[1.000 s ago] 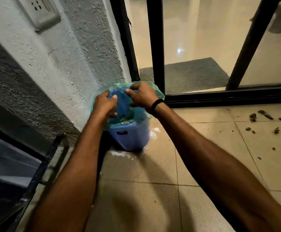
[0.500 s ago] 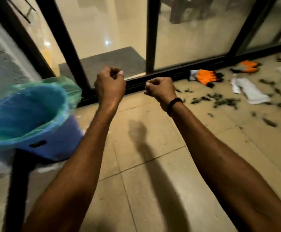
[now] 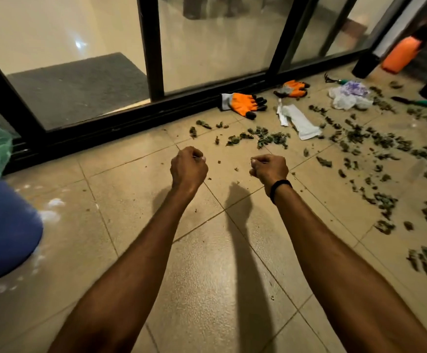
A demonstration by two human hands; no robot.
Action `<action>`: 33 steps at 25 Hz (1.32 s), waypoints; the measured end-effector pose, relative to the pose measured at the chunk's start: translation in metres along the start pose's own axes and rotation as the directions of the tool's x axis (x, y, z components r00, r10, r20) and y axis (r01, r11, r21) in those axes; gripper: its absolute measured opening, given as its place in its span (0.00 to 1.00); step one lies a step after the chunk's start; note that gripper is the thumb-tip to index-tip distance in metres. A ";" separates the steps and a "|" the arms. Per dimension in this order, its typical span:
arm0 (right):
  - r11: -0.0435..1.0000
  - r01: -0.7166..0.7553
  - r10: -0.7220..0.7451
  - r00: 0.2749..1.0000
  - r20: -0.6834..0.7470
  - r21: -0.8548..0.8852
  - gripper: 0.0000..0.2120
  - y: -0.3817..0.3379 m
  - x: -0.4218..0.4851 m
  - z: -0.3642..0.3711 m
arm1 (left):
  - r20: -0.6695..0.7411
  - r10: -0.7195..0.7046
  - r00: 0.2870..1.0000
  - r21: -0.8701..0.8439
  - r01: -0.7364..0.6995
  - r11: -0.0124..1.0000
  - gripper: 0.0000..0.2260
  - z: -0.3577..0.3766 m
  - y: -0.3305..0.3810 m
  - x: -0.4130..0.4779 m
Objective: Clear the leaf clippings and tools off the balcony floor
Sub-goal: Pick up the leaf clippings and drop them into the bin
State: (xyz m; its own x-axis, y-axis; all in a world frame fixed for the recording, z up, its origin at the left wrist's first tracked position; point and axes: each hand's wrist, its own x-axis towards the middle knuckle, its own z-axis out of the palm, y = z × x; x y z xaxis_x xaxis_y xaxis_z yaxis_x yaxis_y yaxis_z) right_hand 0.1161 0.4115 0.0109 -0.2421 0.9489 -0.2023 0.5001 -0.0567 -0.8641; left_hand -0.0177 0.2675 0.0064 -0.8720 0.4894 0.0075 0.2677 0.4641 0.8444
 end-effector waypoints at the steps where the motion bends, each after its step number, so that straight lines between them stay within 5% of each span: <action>1: 1.000 -0.011 0.011 1.000 -0.007 -0.015 0.04 0.007 -0.001 0.002 | 0.011 -0.018 1.000 0.005 0.018 1.000 0.08 0.005 -0.004 -0.001; 6: 0.989 0.000 0.010 0.997 0.073 -0.147 0.06 0.039 -0.012 0.008 | 0.089 -0.070 0.994 0.043 0.066 0.997 0.08 0.029 -0.017 -0.011; 11: 0.868 0.111 -0.031 0.985 0.170 -0.483 0.12 0.064 0.011 -0.022 | 0.109 -0.087 0.990 0.090 0.077 0.993 0.09 0.057 -0.016 -0.007; 15: 0.929 -0.014 0.032 0.999 0.042 -0.369 0.16 0.089 0.029 -0.021 | 0.128 -0.071 0.989 0.181 0.047 0.982 0.10 0.067 -0.029 -0.001; 20: 0.914 0.114 -0.050 0.984 0.170 -0.390 0.06 0.095 0.061 0.005 | 0.105 -0.044 0.993 0.274 0.014 0.962 0.11 0.074 -0.045 0.009; 24: 0.786 0.286 -0.126 0.942 0.311 -0.548 0.15 0.099 0.073 0.018 | 0.100 -0.006 0.995 0.337 -0.028 0.941 0.11 0.079 -0.056 0.014; 29: 0.816 0.425 -0.324 0.898 0.298 -0.392 0.08 0.119 0.047 0.033 | 0.061 0.005 0.998 0.402 -0.029 0.915 0.12 0.084 -0.060 0.012; 33: 0.900 0.345 -0.263 0.917 0.300 -0.266 0.11 0.120 0.065 0.030 | 0.059 -0.017 0.998 0.399 -0.008 0.917 0.12 0.090 -0.045 0.002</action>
State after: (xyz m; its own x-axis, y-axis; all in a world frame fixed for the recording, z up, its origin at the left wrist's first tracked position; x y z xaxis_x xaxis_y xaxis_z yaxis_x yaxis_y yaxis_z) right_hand 0.1352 0.4568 -0.1194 -0.6030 0.7918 -0.0968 0.5879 0.3591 -0.7248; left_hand 0.0050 0.3143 -0.0799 -0.8506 0.5244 -0.0386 0.4160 0.7160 0.5606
